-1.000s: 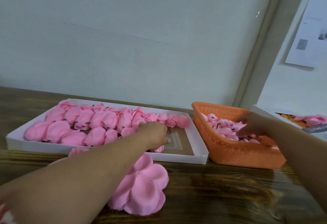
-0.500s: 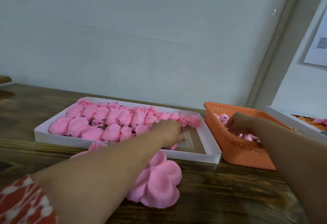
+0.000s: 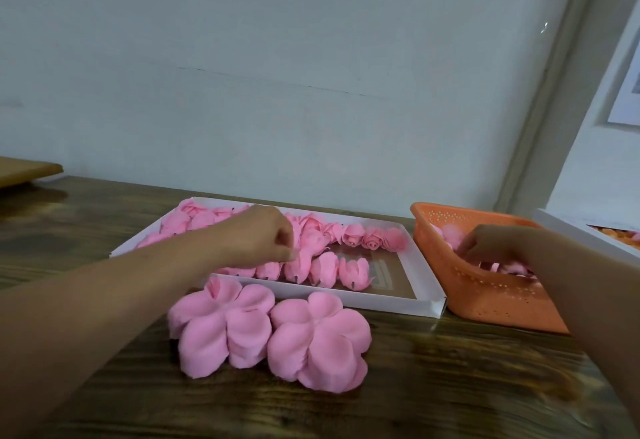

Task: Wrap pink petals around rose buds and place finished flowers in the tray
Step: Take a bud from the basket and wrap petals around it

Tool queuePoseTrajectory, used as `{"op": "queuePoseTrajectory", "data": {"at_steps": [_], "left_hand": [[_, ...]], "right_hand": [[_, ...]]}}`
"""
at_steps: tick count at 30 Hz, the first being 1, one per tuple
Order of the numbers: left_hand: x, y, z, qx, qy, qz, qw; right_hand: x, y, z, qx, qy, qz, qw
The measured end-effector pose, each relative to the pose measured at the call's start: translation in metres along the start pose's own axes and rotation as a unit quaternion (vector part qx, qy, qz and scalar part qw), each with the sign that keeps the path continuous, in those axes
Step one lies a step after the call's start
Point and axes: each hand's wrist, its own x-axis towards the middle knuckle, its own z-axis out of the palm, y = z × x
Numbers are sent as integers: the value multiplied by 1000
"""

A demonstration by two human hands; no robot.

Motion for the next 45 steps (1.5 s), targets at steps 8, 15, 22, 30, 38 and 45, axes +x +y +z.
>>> {"op": "queuePoseTrajectory", "data": {"at_steps": [8,15,22,30,38,45], "left_hand": [[-30,-30,-16,52,-149,-30,987],[-34,-24,14,47,-72,13,996],[-40,-23,24,78,-31,7,996],[-43,-20,25,103,-38,13,994],[-50,-23,8,11,9,18,1000],[-44,-24,-10,-115,11,-31,993]], "right_hand": [[-10,-17,5,-78,24,34,996],[-17,-21,-21,9,300,-2,954],[-27,-39,-11,112,418,-81,898],[-47,-61,8,133,403,-126,897],[-60,-67,19,157,422,-171,877],[-71,-84,45,167,392,-232,875]]}}
